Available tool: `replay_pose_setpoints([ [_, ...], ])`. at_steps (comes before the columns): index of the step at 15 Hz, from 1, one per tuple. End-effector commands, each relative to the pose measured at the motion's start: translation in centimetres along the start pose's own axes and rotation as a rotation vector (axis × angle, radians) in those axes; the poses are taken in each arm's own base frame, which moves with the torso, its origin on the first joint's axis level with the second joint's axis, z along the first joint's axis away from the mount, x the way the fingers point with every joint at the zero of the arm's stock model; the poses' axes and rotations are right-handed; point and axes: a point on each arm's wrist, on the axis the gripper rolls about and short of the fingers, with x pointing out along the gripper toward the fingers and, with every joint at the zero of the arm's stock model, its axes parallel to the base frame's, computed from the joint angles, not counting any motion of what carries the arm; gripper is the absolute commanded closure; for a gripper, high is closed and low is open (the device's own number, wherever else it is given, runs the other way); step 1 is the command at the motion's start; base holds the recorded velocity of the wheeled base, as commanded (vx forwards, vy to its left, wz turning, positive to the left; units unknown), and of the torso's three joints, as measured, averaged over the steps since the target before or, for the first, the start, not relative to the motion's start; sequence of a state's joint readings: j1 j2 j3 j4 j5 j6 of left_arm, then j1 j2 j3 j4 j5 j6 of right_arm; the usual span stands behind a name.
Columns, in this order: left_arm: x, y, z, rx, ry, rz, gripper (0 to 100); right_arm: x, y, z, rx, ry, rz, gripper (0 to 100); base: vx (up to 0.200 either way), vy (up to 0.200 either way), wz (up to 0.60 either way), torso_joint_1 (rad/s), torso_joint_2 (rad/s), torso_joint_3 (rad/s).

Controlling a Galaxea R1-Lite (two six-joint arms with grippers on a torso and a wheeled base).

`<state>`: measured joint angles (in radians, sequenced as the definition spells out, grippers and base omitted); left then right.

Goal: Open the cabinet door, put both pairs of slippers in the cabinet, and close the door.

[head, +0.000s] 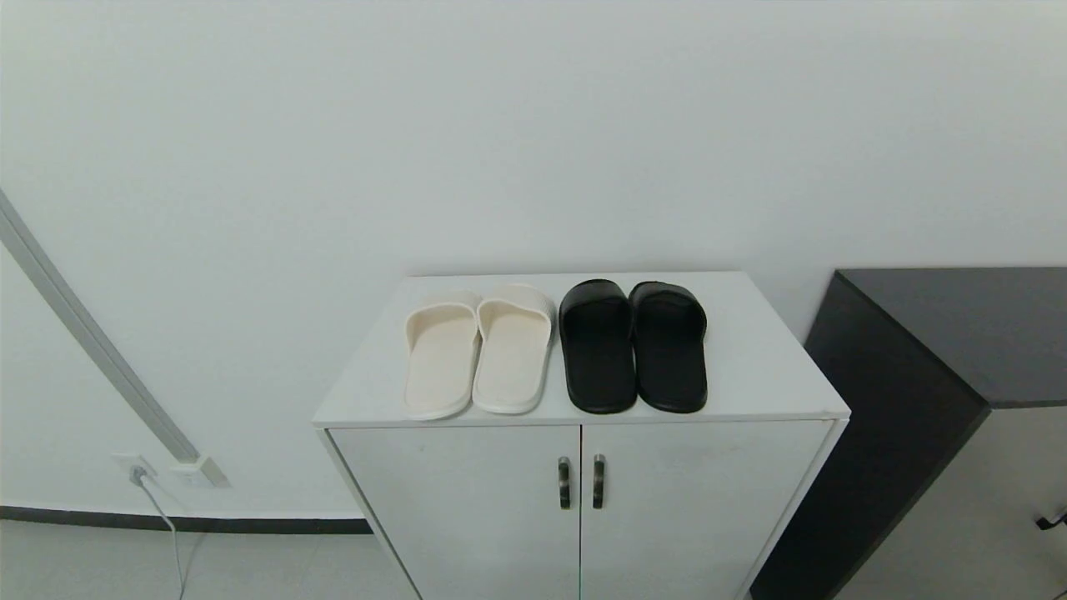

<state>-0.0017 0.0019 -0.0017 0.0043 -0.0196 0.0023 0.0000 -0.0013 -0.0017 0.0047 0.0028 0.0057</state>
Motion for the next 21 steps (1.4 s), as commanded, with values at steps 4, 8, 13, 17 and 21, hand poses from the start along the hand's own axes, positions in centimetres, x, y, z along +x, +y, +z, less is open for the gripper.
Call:
replay_pose_setpoints([
  [4,0.0,0.0,0.0,0.001,0.002,0.001,100,-0.2,0.0,2.3,-0.006,-0.042,0.019,0,0.0,0.0,0.0,0.0,0.0,0.0],
  [8,0.0,0.0,0.0,0.002,0.0,0.0,100,3.3,0.4,6.8,0.011,0.16,0.178,0,0.0,0.0,0.0,0.0,0.0,0.0],
  [13,0.0,0.0,0.0,0.002,0.002,0.0,100,10.2,1.9,9.7,0.016,0.267,0.371,0,0.0,0.0,0.0,0.0,0.0,0.0],
  [17,0.0,0.0,0.0,0.002,0.0,0.0,100,14.2,4.9,13.5,0.071,0.282,0.481,0,0.0,0.0,0.0,0.0,0.0,0.0],
  [21,0.0,0.0,0.0,0.002,0.0,0.0,100,17.3,10.3,15.4,0.097,0.326,0.559,0,0.0,0.0,0.0,0.0,0.0,0.0],
])
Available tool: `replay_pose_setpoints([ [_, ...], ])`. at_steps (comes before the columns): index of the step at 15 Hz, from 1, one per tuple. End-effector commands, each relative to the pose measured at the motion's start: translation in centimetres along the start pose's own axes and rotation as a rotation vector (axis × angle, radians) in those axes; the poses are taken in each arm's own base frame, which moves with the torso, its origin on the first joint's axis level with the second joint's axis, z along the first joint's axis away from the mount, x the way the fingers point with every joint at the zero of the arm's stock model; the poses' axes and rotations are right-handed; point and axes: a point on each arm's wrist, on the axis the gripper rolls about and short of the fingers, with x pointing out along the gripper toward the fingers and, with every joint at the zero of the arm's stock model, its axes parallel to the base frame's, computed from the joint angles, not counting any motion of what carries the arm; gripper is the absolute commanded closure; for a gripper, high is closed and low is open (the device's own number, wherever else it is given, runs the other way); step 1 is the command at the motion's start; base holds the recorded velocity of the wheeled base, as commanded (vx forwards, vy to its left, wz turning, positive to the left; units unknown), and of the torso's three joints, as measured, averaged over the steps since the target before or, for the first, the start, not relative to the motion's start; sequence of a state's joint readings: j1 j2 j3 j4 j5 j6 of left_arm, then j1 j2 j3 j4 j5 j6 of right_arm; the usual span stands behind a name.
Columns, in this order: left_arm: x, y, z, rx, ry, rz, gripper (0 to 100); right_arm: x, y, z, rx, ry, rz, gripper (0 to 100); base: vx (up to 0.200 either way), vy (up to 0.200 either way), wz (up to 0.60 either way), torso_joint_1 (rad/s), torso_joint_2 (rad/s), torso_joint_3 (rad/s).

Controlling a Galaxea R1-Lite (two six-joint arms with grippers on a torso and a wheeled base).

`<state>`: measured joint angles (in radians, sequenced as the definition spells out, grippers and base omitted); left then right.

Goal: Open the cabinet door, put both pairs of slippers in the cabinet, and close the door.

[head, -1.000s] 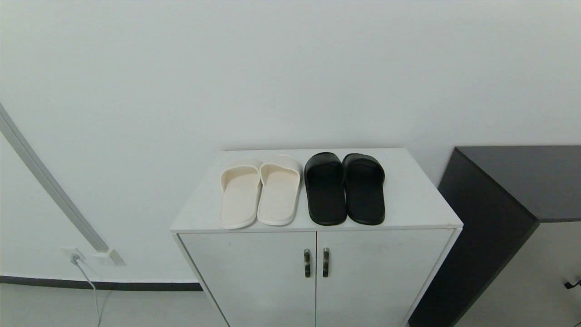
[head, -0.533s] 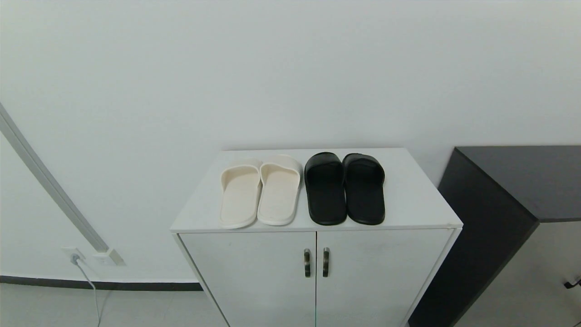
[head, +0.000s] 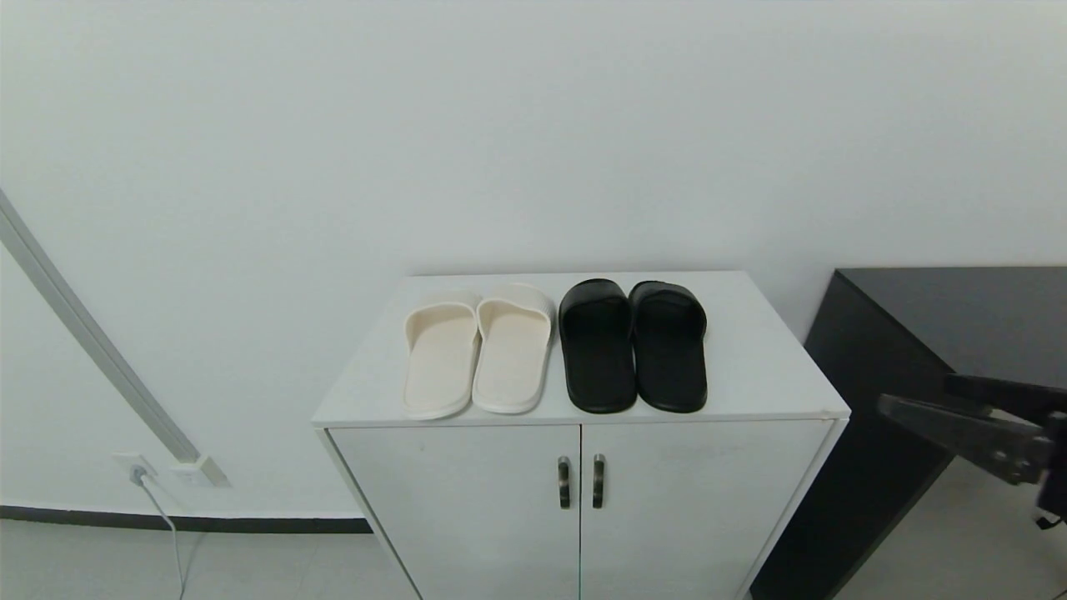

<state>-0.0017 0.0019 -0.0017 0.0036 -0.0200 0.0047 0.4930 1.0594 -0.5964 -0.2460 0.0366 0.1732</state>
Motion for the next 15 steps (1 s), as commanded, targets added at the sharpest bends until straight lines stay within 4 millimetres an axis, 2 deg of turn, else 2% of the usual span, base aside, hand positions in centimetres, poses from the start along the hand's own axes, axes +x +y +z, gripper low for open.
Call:
replay_pose_setpoints([
  [1,0.0,0.0,0.0,0.0,0.001,0.0,100,4.9,2.8,0.7,-0.003,0.091,0.055,0,0.0,0.0,0.0,0.0,0.0,0.0],
  [2,0.0,0.0,0.0,-0.002,0.001,0.0,100,5.9,3.4,0.9,0.022,0.1,0.052,0,0.0,0.0,0.0,0.0,0.0,0.0],
  [3,0.0,0.0,0.0,-0.002,0.001,0.0,100,6.0,3.5,0.9,0.023,0.102,0.052,0,0.0,0.0,0.0,0.0,0.0,0.0],
  [6,0.0,0.0,0.0,0.0,0.002,0.0,100,10.2,5.2,1.6,0.03,0.114,-0.036,0,0.0,0.0,0.0,0.0,0.0,0.0],
  [9,0.0,0.0,0.0,-0.002,0.002,0.0,100,12.3,6.5,1.7,0.02,0.117,-0.053,0,0.0,0.0,0.0,0.0,0.0,0.0],
  [10,0.0,0.0,0.0,-0.002,0.002,0.0,100,14.1,6.9,1.7,0.014,0.11,-0.112,0,0.0,0.0,0.0,0.0,0.0,0.0],
  [15,0.0,0.0,0.0,-0.002,0.002,-0.001,100,19.9,8.3,1.2,0.029,0.084,-0.256,0,0.0,0.0,0.0,0.0,0.0,0.0],
])
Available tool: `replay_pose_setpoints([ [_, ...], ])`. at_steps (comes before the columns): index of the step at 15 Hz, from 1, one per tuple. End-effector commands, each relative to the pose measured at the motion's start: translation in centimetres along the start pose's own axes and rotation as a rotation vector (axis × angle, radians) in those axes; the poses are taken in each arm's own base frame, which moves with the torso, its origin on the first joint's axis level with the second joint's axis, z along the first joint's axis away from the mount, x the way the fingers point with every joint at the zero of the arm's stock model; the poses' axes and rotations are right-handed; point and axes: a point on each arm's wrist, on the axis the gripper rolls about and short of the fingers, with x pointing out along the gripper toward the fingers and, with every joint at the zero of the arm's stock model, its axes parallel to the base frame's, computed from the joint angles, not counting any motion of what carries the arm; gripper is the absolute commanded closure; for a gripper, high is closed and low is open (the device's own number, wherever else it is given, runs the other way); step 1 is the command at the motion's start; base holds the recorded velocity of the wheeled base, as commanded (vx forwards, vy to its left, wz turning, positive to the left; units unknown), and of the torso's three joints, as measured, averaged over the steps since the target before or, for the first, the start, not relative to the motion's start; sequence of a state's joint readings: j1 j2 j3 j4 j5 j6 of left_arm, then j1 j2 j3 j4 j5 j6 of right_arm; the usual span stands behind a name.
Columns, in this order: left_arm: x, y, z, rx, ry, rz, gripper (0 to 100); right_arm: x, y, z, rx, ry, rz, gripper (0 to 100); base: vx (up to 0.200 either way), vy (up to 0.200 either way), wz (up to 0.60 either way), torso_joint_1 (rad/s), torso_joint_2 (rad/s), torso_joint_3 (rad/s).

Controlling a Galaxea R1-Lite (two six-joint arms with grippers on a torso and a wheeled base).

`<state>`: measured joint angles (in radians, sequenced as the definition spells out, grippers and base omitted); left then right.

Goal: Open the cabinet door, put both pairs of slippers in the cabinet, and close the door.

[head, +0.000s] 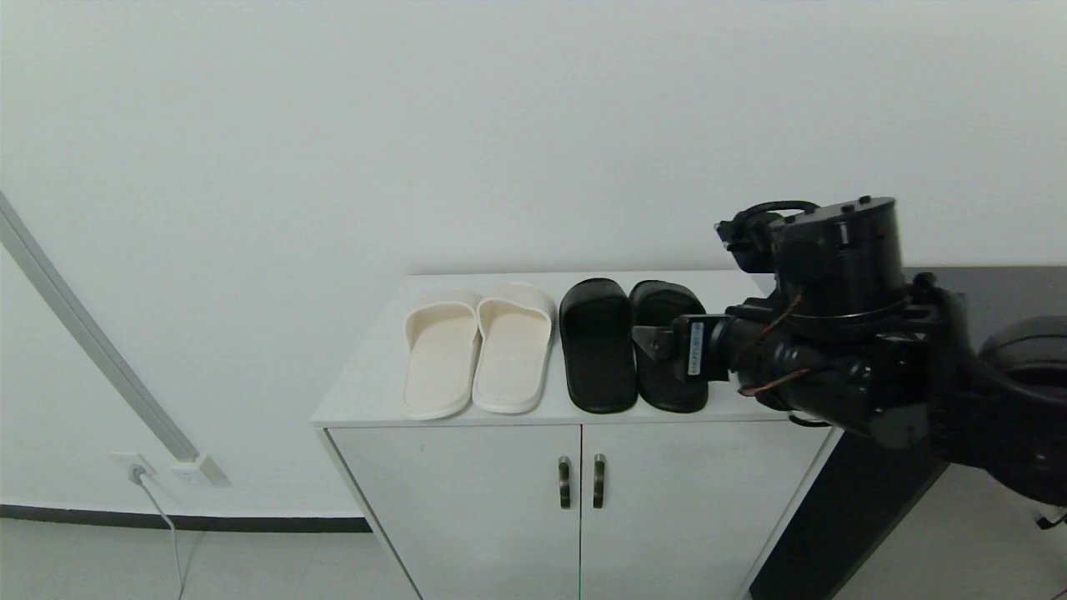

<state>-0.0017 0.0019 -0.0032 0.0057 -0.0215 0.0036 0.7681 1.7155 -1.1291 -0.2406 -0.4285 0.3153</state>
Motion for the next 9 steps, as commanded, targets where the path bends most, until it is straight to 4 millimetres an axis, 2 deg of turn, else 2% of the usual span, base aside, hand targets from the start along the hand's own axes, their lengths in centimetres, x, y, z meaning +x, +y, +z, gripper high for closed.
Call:
replay_pose_setpoints([
  [1,0.0,0.0,0.0,-0.001,0.002,0.0,100,4.7,1.8,-1.4,-0.016,0.009,-0.094,0,0.0,0.0,0.0,0.0,0.0,0.0],
  [3,0.0,0.0,0.0,-0.001,0.0,0.0,100,7.2,2.5,-1.9,-0.019,-0.016,-0.184,0,0.0,0.0,0.0,0.0,0.0,0.0],
  [6,0.0,0.0,0.0,-0.001,0.002,0.0,100,9.8,3.0,-2.3,-0.005,-0.041,-0.231,0,0.0,0.0,0.0,0.0,0.0,0.0],
  [9,0.0,0.0,0.0,0.001,0.002,0.0,100,12.4,2.6,-2.2,0.017,-0.085,-0.287,0,0.0,0.0,0.0,0.0,0.0,0.0],
])
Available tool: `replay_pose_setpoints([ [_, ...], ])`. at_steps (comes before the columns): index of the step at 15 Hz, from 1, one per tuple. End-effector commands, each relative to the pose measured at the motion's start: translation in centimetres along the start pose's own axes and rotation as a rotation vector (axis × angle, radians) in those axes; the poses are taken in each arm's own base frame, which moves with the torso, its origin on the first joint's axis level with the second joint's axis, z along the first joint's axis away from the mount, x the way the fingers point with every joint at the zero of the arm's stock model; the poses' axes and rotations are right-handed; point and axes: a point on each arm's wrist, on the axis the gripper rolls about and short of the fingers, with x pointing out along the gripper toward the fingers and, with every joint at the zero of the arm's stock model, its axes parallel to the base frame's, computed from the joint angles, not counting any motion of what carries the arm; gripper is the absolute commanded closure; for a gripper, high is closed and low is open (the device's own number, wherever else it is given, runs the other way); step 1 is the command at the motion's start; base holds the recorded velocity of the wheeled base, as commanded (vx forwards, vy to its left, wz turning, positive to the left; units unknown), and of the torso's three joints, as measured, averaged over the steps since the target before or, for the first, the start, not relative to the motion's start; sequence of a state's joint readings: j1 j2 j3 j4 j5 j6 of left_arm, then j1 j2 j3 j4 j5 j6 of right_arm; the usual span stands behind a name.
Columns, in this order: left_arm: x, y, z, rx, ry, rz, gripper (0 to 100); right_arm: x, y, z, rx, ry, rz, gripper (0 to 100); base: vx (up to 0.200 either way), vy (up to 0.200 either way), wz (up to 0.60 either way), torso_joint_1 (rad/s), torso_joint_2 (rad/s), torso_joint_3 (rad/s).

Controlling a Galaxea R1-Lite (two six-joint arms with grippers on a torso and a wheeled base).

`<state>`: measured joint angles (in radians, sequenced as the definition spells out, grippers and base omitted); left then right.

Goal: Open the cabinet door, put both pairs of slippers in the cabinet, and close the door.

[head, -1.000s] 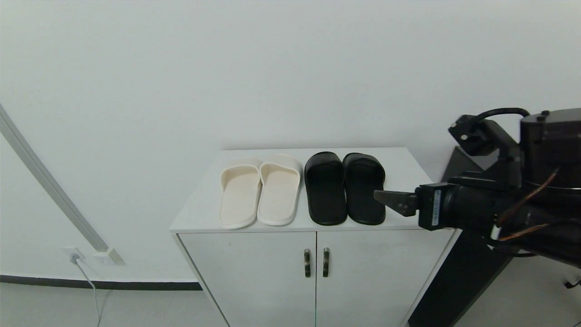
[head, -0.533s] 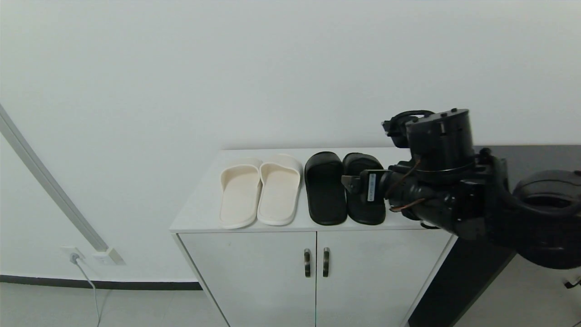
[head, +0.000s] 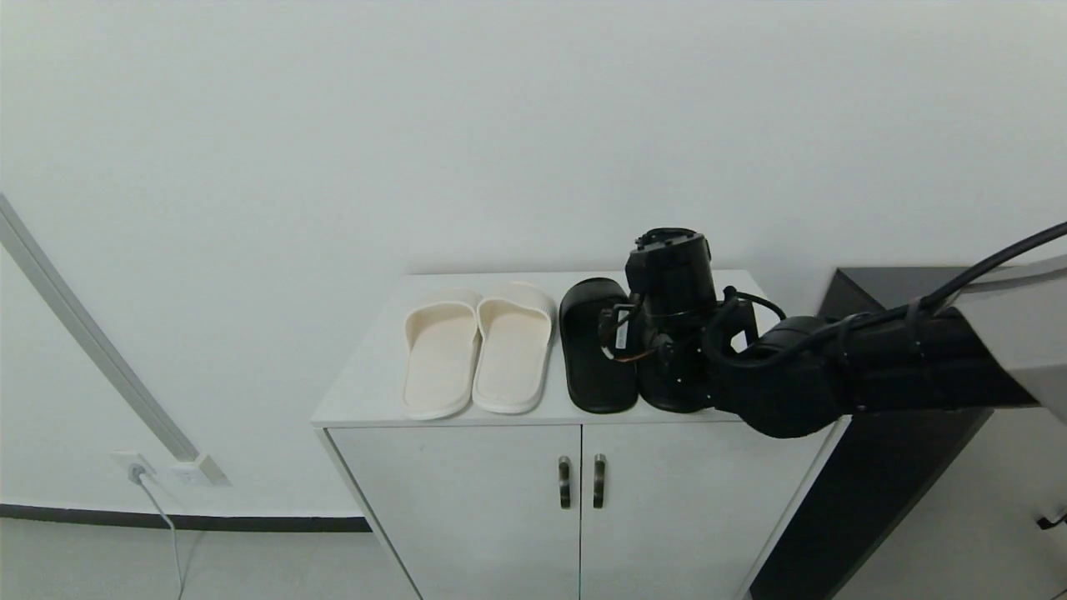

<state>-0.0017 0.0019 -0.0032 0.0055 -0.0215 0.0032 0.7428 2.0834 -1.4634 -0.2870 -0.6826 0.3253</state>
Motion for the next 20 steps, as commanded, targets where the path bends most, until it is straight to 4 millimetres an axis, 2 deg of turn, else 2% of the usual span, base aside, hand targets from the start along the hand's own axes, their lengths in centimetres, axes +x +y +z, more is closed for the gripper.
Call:
replay_pose_setpoints([
  [1,0.0,0.0,0.0,0.0,0.0,0.0,100,2.7,0.4,-1.3,-0.004,0.002,-0.034,0,0.0,0.0,0.0,0.0,0.0,0.0],
  [6,0.0,0.0,0.0,0.0,0.002,0.0,100,5.6,0.8,-1.6,0.004,-0.026,-0.074,0,0.0,0.0,0.0,0.0,0.0,0.0],
  [11,0.0,0.0,0.0,0.0,0.0,0.0,100,6.0,1.1,-1.3,-0.024,-0.087,-0.08,0,0.0,0.0,0.0,0.0,0.0,0.0],
  [12,0.0,0.0,0.0,0.0,0.0,0.0,100,6.0,1.1,-1.3,-0.029,-0.09,-0.08,100,0.0,0.0,0.0,0.0,0.0,0.0],
  [18,0.0,0.0,0.0,0.0,0.0,0.0,100,5.7,1.0,-1.2,-0.036,-0.088,-0.09,100,0.0,0.0,0.0,0.0,0.0,0.0],
  [19,0.0,0.0,0.0,0.0,0.0,0.0,100,5.3,0.9,-0.6,-0.038,-0.096,-0.087,100,0.0,0.0,0.0,0.0,0.0,0.0],
  [20,0.0,0.0,0.0,0.0,0.0,0.0,100,3.9,0.5,0.3,-0.045,-0.103,-0.081,100,0.0,0.0,0.0,0.0,0.0,0.0],
])
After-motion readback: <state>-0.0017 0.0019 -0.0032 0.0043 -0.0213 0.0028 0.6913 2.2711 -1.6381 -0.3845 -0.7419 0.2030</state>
